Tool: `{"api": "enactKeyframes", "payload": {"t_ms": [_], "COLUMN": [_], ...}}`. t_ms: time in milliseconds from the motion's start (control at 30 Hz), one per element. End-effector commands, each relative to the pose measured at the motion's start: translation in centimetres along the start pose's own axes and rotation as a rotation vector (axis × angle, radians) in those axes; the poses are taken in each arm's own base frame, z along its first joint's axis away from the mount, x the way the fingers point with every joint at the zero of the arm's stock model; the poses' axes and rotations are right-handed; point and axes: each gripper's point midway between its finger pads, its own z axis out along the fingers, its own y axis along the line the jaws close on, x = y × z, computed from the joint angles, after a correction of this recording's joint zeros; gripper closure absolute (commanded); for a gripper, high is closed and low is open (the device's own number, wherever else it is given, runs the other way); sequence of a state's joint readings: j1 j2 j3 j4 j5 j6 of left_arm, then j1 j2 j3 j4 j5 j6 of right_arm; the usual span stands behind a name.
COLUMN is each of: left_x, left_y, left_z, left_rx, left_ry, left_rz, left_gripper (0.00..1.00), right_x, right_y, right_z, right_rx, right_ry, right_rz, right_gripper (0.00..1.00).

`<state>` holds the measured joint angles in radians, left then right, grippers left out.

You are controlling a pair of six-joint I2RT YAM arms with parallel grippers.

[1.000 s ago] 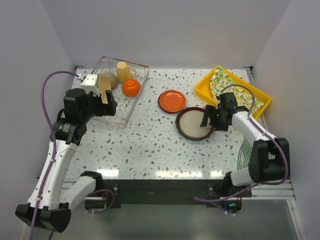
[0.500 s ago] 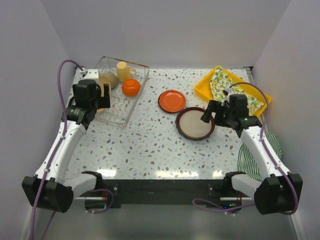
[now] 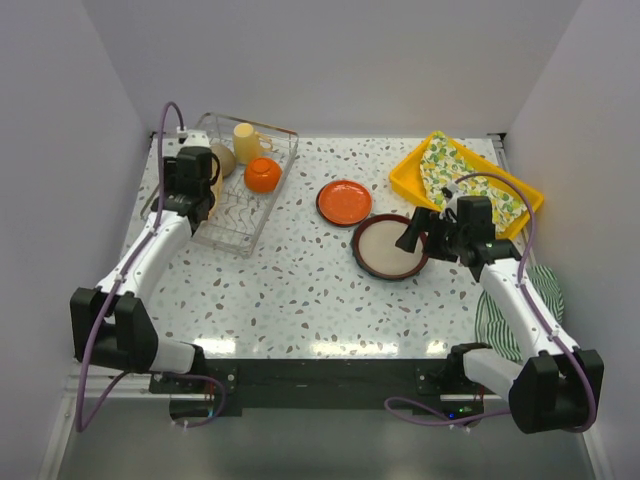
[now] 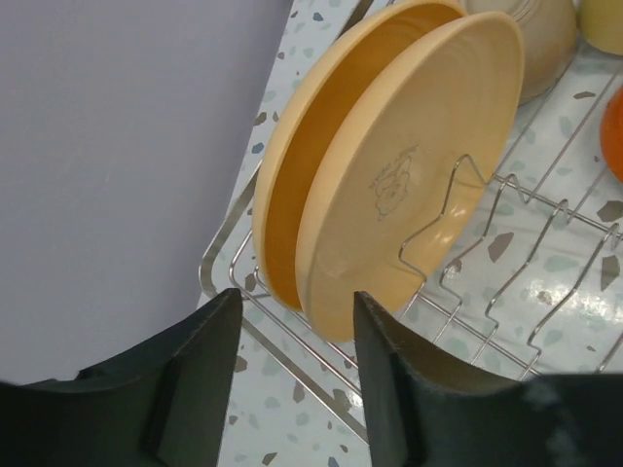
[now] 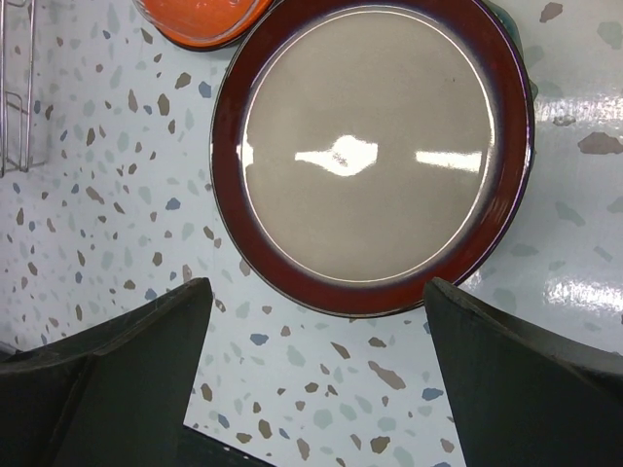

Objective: Unload the mixed dishes from the dish rack
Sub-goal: Pick up the plate from the dish rack.

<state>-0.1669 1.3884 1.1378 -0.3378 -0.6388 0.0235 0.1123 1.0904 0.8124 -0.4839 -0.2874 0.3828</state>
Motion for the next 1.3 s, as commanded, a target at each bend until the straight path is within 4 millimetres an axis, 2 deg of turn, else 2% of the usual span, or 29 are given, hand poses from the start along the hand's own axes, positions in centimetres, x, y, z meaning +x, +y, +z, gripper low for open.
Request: {"api": "enactKeyframes", "payload": {"t_ms": [0, 333, 433, 567, 667, 833, 1200, 1267], "left_x": [-3.5, -2.1, -2.1, -2.4, -2.7, -4.0, -6.4, -6.7], "left_y": [1.2, 0.4, 0.4, 0.3, 0.4, 1.2, 3.6, 3.4], "left_z": [0.7, 3.8, 4.0, 4.0, 3.6, 2.1, -1.9, -2.5], "left_rx": [-0.098, -0.184, -0.197, -0.187, -0.178, -0.156, -0.117, -0.083], "left_ry": [-0.091, -0.033, -0.029, -0.036, -0.042, -0.077, -0.141, -0.152], "left_rz": [-0.026, 0.041, 0.043, 0.037, 0.023, -0.006, -0.059, -0.074], "left_gripper": [0.51, 0.60, 0.65, 0.80, 0.89, 1.00, 1.00, 1.00], "right_x": [-0.6, -0.2, -0.1, -0.2, -0.3, -0.3, -0.4, -0.4], "right_y": [1.3, 1.3, 1.3, 1.2, 1.4, 1.3, 1.6, 1.6], "right_z": [-0.3, -0.1, -0.2, -0.2, -0.2, -0.2, -0.2, -0.3], "right_rx": [-0.059, -0.068, -0.068, -0.065, -0.068, -0.064, -0.075, -0.079], "right_ry": [-0.033, -0.026, -0.026, -0.030, -0.031, -0.029, -0.031, -0.032], "right_rz": [-0.012, -0.015, -0.014, -0.016, -0.017, -0.014, -0.008, -0.008], "right_gripper": [0.05, 0.05, 0.05, 0.05, 0.02, 0.02, 0.02, 0.02]}}
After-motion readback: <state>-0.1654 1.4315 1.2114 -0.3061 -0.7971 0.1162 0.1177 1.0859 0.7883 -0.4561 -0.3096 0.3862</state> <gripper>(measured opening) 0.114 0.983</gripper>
